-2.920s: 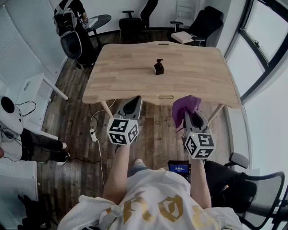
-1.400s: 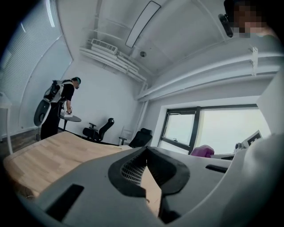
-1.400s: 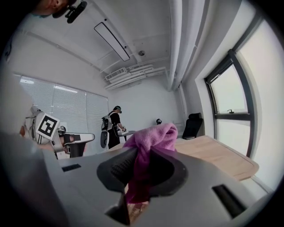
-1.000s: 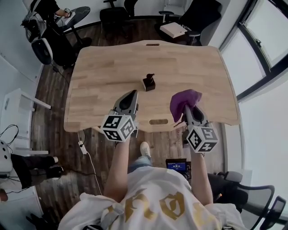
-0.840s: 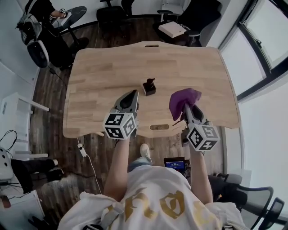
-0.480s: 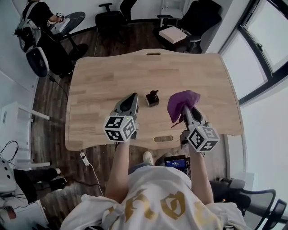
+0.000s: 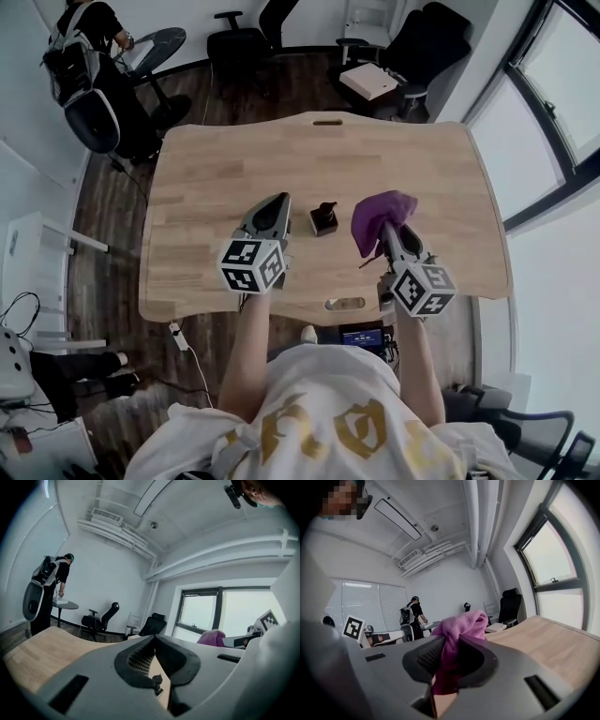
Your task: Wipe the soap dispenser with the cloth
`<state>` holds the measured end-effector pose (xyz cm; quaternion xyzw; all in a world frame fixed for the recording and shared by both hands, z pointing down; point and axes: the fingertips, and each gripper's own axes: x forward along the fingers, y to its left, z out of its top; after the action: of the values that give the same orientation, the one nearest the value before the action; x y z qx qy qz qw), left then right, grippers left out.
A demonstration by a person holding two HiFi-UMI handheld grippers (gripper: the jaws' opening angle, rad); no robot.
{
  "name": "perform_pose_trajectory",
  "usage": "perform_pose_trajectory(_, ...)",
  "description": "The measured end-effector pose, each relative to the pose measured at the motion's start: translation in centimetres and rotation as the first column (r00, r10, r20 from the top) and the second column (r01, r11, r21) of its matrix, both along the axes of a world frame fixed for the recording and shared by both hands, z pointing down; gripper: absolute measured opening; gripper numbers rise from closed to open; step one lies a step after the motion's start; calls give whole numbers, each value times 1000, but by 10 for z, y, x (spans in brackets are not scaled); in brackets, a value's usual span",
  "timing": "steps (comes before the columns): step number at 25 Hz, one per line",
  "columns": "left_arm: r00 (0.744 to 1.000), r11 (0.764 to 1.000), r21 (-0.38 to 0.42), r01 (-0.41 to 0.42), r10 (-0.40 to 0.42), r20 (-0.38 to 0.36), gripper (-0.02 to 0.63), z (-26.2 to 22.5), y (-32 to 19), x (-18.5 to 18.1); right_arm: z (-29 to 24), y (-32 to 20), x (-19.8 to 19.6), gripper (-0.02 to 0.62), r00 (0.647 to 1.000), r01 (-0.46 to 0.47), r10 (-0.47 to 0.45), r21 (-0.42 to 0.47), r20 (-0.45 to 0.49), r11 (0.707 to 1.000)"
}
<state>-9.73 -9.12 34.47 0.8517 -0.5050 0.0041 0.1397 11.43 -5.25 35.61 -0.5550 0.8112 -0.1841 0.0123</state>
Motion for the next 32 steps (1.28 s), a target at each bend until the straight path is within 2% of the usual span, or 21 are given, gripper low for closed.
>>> perform_pose_trajectory(5, 999, 1000, 8, -15, 15, 49, 5, 3, -9, 7, 6, -13, -3, 71, 999, 32, -32, -13, 5, 999)
perform_pose_trajectory(10, 998, 1000, 0, -25, 24, 56, 5, 18, -23, 14, 16, -26, -4, 71, 999, 47, -47, -18, 9, 999)
perform_pose_trajectory(16, 998, 1000, -22, -16, 17, 59, 5, 46, -37, 10, 37, -30, 3, 71, 999, 49, -48, -66, 11, 997)
perform_pose_trajectory(19, 998, 999, -48, -20, 23, 63, 5, 67, -42, 9, 51, -38, 8, 71, 999, 40, -38, -91, 17, 995)
perform_pose_trajectory(25, 994, 991, -105, -78, 85, 73, 5, 100, -52, 22, 74, -58, 3, 71, 998, 54, -52, -135, 20, 989)
perform_pose_trajectory(32, 990, 979, -177, -104, 118, 74, 5, 136, -56, 19, 117, -72, -2, 71, 997, 75, -73, -221, 17, 972)
